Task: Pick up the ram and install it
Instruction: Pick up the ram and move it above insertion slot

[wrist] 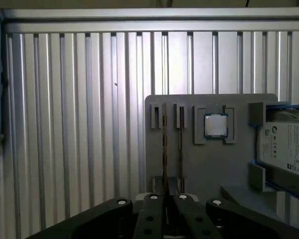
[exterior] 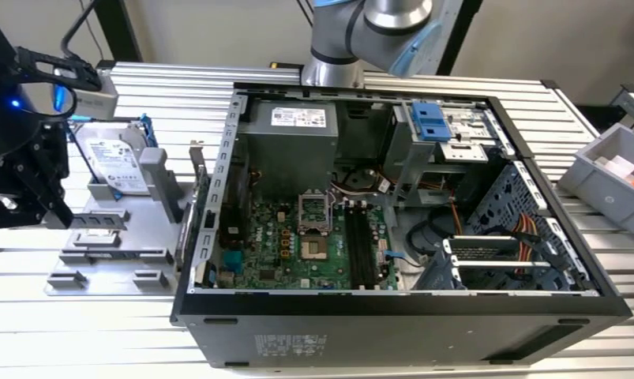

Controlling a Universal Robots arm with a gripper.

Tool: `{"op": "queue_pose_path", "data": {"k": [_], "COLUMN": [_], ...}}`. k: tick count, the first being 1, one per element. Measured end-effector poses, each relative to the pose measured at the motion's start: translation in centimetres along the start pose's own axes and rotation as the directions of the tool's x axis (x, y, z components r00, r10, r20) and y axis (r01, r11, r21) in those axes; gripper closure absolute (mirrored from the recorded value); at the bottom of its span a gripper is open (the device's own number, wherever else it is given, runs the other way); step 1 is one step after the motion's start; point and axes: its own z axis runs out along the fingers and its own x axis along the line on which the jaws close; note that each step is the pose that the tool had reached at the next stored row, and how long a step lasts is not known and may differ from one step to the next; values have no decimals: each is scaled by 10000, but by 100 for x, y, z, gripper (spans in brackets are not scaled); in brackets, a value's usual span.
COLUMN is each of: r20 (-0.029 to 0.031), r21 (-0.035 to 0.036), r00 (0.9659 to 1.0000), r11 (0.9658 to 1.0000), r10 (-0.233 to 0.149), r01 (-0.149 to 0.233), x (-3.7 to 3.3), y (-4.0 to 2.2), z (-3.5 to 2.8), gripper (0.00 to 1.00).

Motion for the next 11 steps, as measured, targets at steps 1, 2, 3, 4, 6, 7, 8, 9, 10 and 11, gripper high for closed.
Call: {"op": "queue_pose_path", "data": {"k": [1,2,3,4,6,7,8,9,10,11], "r20": [0,0,0,1,0,1,1,1,0,0], "r21": [1,0,1,1,0,2,2,1,1,2], "r00": [10000,10000,10000,10000,10000,10000,10000,10000,10000,10000], "r11": [10000,10000,10000,10000,10000,10000,10000,10000,10000,10000], "r10": [-1,0,0,0,-1,-1,-1,-1,0,0], "r01": [1,0,0,0,1,1,1,1,0,0], "x": [0,0,0,0,-1,-1,-1,-1,-3,-4], "y": [0,0,1,1,1,1,1,1,2,3], "z": [-9,-18,-24,-31,-43,-47,-51,-55,-58,-61], "gripper": [100,100,100,100,100,100,100,100,100,100]}}
